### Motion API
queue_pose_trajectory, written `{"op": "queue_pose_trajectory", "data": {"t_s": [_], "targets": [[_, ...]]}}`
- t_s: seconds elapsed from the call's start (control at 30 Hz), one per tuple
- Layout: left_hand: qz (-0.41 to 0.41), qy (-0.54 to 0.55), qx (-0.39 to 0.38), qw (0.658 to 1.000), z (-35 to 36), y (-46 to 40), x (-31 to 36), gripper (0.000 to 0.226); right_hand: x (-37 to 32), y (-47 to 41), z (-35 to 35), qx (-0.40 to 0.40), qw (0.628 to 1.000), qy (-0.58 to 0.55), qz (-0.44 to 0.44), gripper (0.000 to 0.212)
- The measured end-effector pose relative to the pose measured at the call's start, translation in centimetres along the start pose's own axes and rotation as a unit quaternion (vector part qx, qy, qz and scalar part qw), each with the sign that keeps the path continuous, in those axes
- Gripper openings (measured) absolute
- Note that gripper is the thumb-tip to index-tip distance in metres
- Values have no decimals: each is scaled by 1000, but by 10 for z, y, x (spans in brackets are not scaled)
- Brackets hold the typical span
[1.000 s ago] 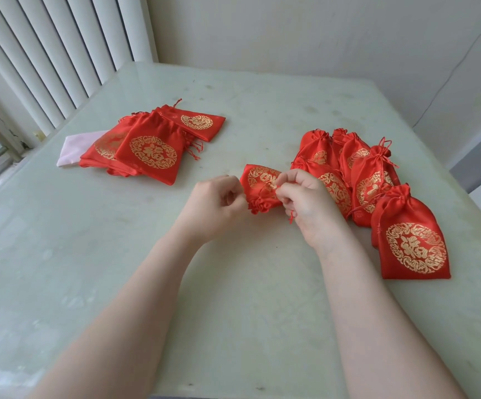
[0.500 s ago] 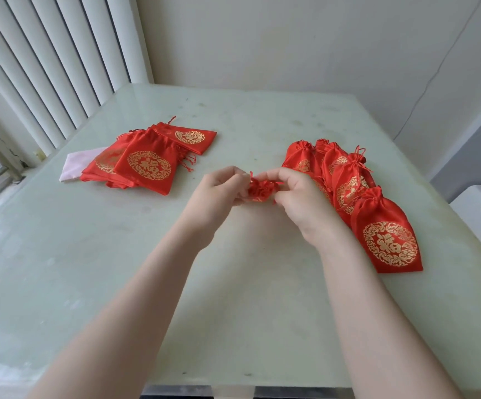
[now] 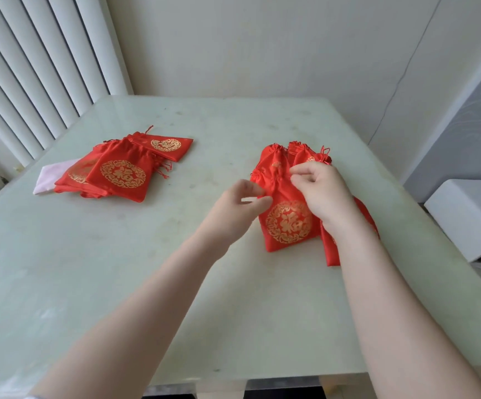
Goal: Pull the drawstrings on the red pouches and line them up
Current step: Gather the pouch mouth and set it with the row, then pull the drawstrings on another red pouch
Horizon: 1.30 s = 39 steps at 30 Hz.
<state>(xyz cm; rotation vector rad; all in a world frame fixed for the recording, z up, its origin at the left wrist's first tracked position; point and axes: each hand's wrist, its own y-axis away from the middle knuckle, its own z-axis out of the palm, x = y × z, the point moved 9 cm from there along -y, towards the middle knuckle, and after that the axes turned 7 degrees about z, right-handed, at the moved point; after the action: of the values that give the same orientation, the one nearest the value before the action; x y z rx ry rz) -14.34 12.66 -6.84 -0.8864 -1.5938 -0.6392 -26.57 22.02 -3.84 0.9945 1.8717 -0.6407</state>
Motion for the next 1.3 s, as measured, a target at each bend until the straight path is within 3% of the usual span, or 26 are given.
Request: {"op": "queue_pose_trajectory", "data": {"t_s": [0.1,0.43,0.73,0.9,1.07,1.17,1.3], "targets": [[-56,-44,45,996,-3,-13,-26,30,11,-4,2,19,995,98,0,31],[-47,-68,44,996,8,-68,-18,29,27,-18,24,-5,958,285,32,25],[-48,56,12,997,28,-86,-15,36,18,-34,17,46,960,276,-17,31],[-5,54,-7,999,24,-85,-9,47,18,-35,24,78,953,291,-30,31],[24,-79,28,996,-23,-74,-22,42,-17,-16,41,127,948,280,-83,34],[35,-194,83,977,-67,-64,-30,37,-37,-11,79,66,958,256,-113,29],[51,-358,151,920,-133,-52,-33,35,-46,-9,133,-42,964,248,-84,25]]}}
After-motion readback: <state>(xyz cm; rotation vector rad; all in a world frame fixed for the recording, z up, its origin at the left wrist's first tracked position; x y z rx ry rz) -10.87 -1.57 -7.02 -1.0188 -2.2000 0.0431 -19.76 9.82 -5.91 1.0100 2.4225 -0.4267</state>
